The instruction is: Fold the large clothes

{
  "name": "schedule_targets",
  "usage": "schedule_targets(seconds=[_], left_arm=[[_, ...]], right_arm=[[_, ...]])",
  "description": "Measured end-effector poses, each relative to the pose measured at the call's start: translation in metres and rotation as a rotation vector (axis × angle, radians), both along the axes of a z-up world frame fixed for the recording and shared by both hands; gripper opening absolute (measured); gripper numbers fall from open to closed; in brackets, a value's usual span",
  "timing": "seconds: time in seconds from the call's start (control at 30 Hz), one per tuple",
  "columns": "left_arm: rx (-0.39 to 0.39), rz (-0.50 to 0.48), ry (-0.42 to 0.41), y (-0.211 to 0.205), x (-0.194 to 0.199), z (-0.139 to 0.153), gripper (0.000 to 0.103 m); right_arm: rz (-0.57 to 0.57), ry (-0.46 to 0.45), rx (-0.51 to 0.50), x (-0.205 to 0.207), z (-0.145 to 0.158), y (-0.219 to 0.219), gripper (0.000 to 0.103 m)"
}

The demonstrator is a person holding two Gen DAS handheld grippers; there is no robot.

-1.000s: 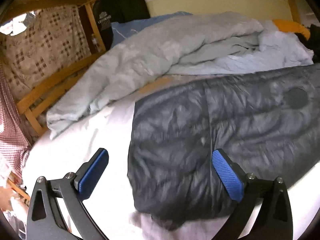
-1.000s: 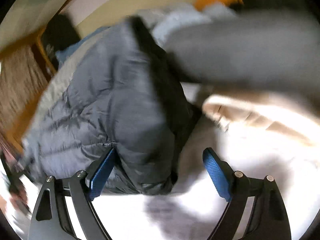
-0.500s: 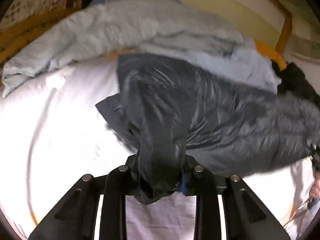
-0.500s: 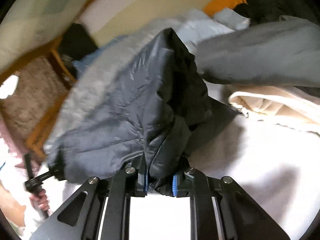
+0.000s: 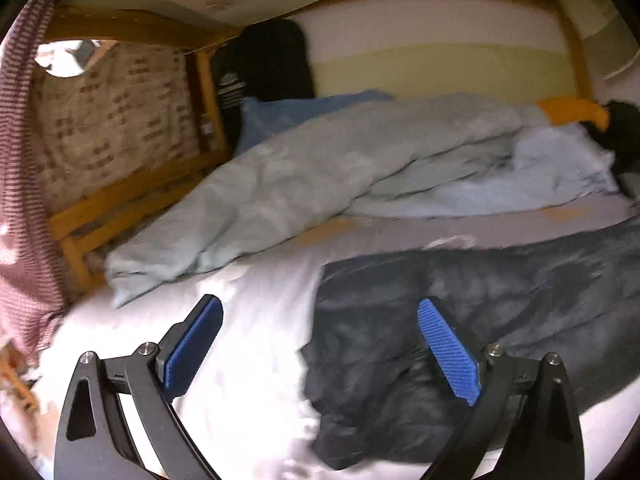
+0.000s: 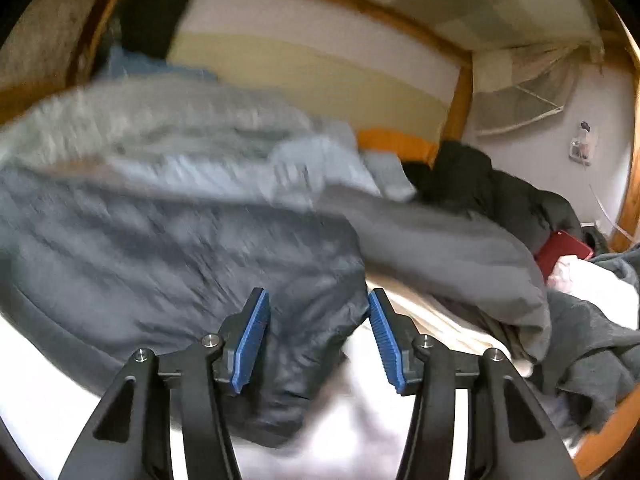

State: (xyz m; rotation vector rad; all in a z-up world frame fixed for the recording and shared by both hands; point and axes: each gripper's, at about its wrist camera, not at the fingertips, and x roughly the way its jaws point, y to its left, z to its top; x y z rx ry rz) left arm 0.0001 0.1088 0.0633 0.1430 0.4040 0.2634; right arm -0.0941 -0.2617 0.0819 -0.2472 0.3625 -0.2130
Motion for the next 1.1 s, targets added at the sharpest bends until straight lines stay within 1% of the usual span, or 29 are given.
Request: schedule_targets(seconds=[0.03,0.1,0.13,0.17,0.2,0.23,0.27,0.3,0.33,0.37,0.43,0.47,0.5,0.53,0.6,0.7,0.77,0.87,0.93,1.03,1.1], left_arm=[[0.002,-0.002,0.003,-0.002,0.005,0.003,0.098],[0.023,-0.027,0.004,-0.008,0.014,0.011,0.098],[0.027,-0.053,0.0,-0.01,0.018,0.015,0.098],[0.021,-0.078,0.004,-0.011,0.023,0.017,0.097],[0.01,-0.103,0.016,-0.012,0.031,0.018,0.093],[-0.005,-0.131,0.045,-0.014,0.041,0.016,0.091],[-0.016,-0.14,0.088,-0.015,0.053,0.011,0.087],[-0.024,-0.135,0.125,-0.017,0.06,0.008,0.083],[-0.029,-0.116,0.155,-0.014,0.072,0.001,0.082],[-0.024,-0.09,0.171,-0.01,0.082,-0.008,0.081],[-0.043,-0.062,0.204,0.001,0.098,-0.024,0.08],[-0.072,-0.058,0.223,0.008,0.107,-0.032,0.077],[-0.099,-0.058,0.233,0.012,0.114,-0.038,0.076],[-0.129,-0.061,0.232,0.017,0.122,-0.042,0.076],[-0.15,-0.07,0.232,0.021,0.137,-0.049,0.077],[-0.19,-0.071,0.268,0.022,0.158,-0.065,0.08],[-0.228,-0.061,0.304,0.022,0.167,-0.078,0.081],[-0.221,-0.059,0.338,0.019,0.169,-0.085,0.083],[-0.228,-0.047,0.343,0.021,0.168,-0.086,0.085],[-0.245,-0.051,0.34,0.023,0.168,-0.086,0.086],[-0.253,-0.06,0.311,0.025,0.164,-0.083,0.085]], right_arm=[[0.031,-0.031,0.005,-0.002,0.007,0.01,0.053],[0.114,-0.084,-0.022,-0.015,0.024,0.028,0.052],[0.134,-0.088,-0.033,-0.014,0.029,0.039,0.05],[0.142,-0.075,-0.034,-0.014,0.033,0.044,0.044],[0.157,-0.028,-0.018,-0.002,0.034,0.049,0.041],[0.172,0.043,0.025,0.015,0.031,0.049,0.036],[0.17,0.088,0.063,0.028,0.027,0.044,0.034],[0.145,0.145,0.117,0.049,0.02,0.037,0.034],[0.101,0.218,0.183,0.074,0.009,0.027,0.034],[0.091,0.266,0.243,0.09,-0.002,0.018,0.034],[0.085,0.327,0.318,0.114,-0.016,0.006,0.034],[0.076,0.36,0.339,0.126,-0.022,0.004,0.033],[0.07,0.389,0.355,0.138,-0.03,0.004,0.033],[0.058,0.401,0.365,0.148,-0.035,0.003,0.033],[0.027,0.425,0.369,0.167,-0.043,0.005,0.033],[0.026,0.42,0.344,0.183,-0.06,0.004,0.033],[0.028,0.417,0.355,0.188,-0.065,0.001,0.033],[0.028,0.411,0.363,0.192,-0.068,0.0,0.033],[0.028,0.412,0.356,0.194,-0.071,0.002,0.033],[0.028,0.407,0.354,0.194,-0.072,0.002,0.034],[0.028,0.408,0.354,0.192,-0.071,0.001,0.034]])
